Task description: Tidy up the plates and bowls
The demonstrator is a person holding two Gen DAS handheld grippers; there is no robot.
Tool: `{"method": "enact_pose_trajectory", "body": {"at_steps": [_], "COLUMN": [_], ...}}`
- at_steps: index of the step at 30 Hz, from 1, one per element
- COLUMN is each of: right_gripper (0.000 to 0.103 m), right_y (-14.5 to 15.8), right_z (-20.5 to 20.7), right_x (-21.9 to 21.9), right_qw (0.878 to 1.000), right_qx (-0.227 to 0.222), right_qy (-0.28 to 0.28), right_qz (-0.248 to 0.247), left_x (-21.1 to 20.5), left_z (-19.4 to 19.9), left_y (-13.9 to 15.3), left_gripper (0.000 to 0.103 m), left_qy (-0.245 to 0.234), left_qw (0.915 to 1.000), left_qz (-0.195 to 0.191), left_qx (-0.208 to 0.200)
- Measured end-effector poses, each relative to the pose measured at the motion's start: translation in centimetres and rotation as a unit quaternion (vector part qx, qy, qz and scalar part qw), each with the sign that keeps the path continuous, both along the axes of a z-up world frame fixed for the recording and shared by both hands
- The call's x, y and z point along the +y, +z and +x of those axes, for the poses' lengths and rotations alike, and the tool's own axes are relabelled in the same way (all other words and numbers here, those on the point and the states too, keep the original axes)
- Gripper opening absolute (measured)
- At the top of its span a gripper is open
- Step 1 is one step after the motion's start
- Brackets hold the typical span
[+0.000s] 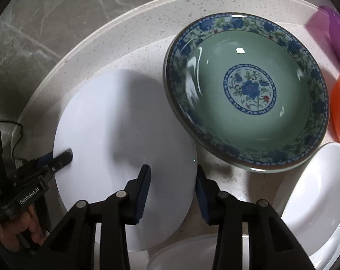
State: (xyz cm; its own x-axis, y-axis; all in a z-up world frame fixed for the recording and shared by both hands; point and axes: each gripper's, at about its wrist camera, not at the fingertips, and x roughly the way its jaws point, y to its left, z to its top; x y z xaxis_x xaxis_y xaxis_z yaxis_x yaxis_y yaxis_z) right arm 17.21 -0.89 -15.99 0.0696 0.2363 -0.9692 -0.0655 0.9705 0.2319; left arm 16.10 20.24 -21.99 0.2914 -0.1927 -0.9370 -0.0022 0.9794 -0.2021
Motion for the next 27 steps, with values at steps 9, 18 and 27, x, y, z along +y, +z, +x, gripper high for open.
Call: {"method": "enact_pose_trajectory", "body": {"at_steps": [9, 18, 27], "right_gripper": [0.03, 0.029, 0.028], "right_y": [0.2, -0.2, 1.1], "right_z": [0.0, -0.9, -1.8], "right_x": [0.4, 1.5, 0.7], "right_qw": [1.0, 0.999, 0.998], "right_qx": [-0.02, -0.037, -0.046], "right_qy": [0.005, 0.021, 0.031], "right_qz": [-0.009, -0.015, -0.005], "left_x": [-1.2, -0.8, -1.3], "left_z": [1.0, -0.4, -2.8], "left_y": [0.2, 0.6, 2.8], "left_gripper": [0.033, 0.032, 0.031], "left_qy": [-0.003, 0.004, 0.008], "left_qw": [0.9996, 0.9988, 0.9971], "left_qz": [0.026, 0.048, 0.071], "left_qx": [-0.007, -0.011, -0.026]}}
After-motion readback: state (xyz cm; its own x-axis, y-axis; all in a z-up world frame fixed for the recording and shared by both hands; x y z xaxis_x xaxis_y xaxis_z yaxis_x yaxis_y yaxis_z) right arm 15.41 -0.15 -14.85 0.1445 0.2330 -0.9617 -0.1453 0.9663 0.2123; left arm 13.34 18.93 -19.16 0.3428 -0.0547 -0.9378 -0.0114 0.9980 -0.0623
